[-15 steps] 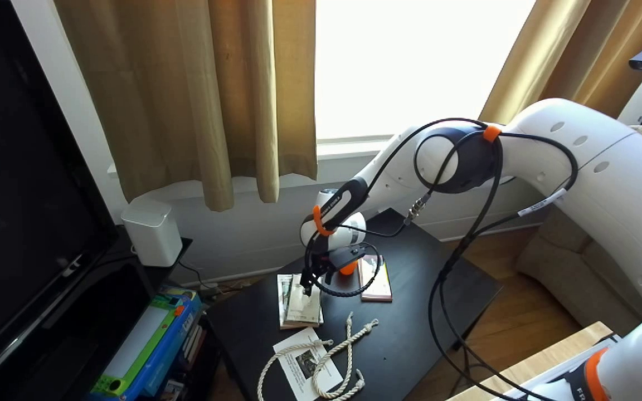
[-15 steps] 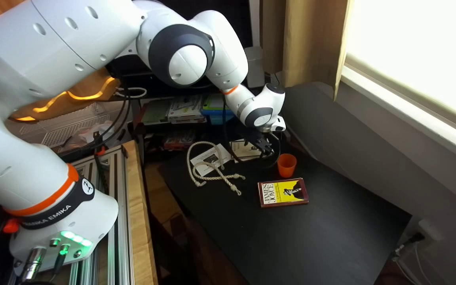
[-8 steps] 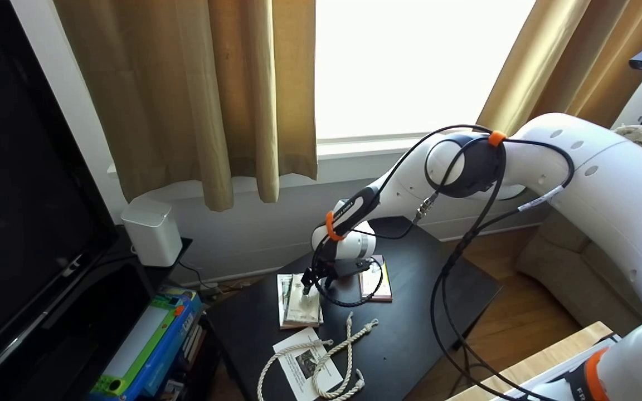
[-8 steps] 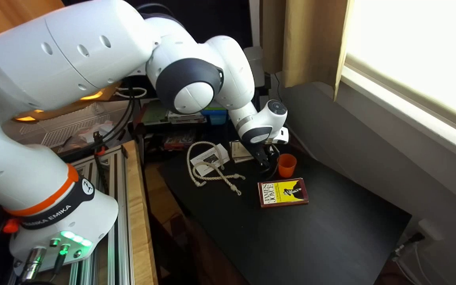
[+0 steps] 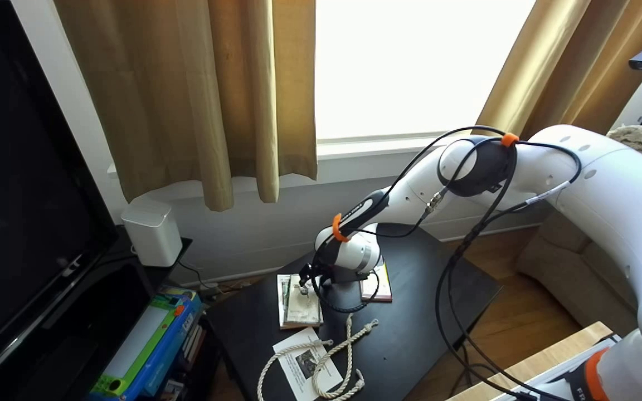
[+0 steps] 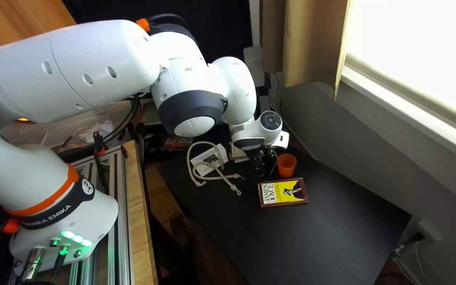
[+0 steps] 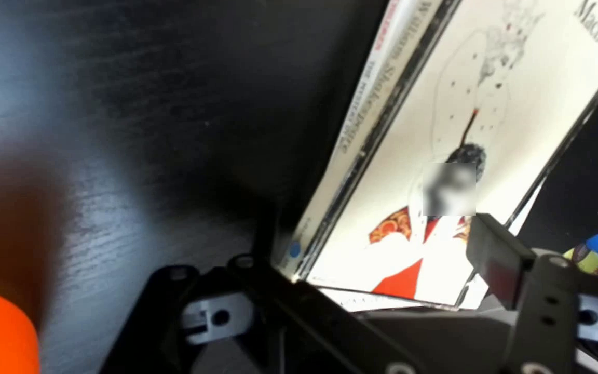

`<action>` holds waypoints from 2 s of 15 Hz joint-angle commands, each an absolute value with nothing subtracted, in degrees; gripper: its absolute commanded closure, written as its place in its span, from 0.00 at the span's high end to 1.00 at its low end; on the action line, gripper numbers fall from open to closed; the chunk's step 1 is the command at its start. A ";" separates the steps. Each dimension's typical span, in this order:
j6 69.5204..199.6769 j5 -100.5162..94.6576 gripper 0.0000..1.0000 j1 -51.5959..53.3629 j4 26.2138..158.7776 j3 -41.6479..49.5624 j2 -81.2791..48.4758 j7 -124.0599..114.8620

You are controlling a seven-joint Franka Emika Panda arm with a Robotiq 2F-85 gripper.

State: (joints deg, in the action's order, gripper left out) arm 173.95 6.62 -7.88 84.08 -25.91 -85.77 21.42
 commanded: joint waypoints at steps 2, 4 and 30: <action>176.21 10.11 0.51 -11.89 87.43 -29.54 -85.75 27.04; 174.99 10.97 0.36 -12.73 87.67 -29.81 -85.72 28.06; 157.29 9.72 1.00 -16.18 95.23 -29.36 -81.74 24.39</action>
